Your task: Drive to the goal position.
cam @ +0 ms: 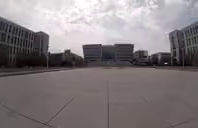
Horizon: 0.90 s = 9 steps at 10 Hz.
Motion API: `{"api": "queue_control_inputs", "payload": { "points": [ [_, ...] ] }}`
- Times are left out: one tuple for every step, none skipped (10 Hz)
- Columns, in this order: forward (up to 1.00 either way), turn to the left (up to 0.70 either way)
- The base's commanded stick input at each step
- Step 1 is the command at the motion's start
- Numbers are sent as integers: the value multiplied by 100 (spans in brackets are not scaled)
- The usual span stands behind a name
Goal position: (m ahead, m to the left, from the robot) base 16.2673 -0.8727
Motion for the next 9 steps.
{"api": "queue_control_inputs", "payload": {
  "points": [
    [70, 0],
    [70, 0],
    [70, 0],
    [70, 0],
    [70, 0],
    [70, 0],
    [70, 0],
    [70, 0],
    [70, 0]
  ]
}}
